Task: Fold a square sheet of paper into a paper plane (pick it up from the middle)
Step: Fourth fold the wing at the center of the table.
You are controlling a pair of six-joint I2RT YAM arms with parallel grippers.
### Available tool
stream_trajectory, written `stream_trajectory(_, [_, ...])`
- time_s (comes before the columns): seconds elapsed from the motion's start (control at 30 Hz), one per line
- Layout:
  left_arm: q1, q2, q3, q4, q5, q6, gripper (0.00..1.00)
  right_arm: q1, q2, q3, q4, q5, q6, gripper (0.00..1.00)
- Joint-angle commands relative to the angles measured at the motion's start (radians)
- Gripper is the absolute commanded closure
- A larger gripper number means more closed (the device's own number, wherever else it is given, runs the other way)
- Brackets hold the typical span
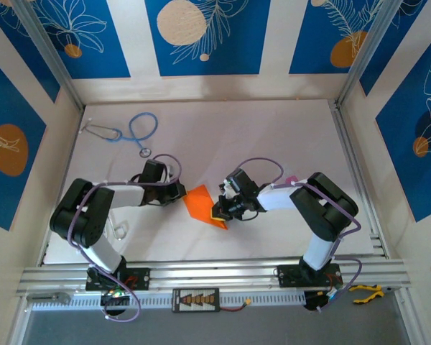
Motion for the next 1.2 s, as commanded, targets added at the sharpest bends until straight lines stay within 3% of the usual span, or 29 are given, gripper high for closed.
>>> stream_trajectory(0.0, [0.064,0.029,0.008,-0.046,-0.074,0.009,0.96,0.002,0.023,-0.021,-0.118,0.032,-0.012,1.00])
stream_trajectory(0.33, [0.054,-0.105,0.023,-0.069,-0.036,-0.015,0.94,-0.001,0.007,-0.019,-0.129,0.036,-0.013,1.00])
stream_trajectory(0.53, [-0.099,-0.152,0.027,-0.024,-0.043,-0.026,0.94,-0.005,-0.012,-0.020,-0.137,0.049,-0.013,1.00])
stream_trajectory(0.8, [-0.259,0.006,0.009,0.135,-0.027,-0.095,0.94,-0.008,-0.010,-0.010,-0.137,0.041,-0.014,1.00])
stream_trajectory(1.17, [-0.272,0.101,-0.043,0.077,-0.102,-0.131,0.97,-0.008,-0.057,-0.053,-0.133,0.022,-0.035,1.00])
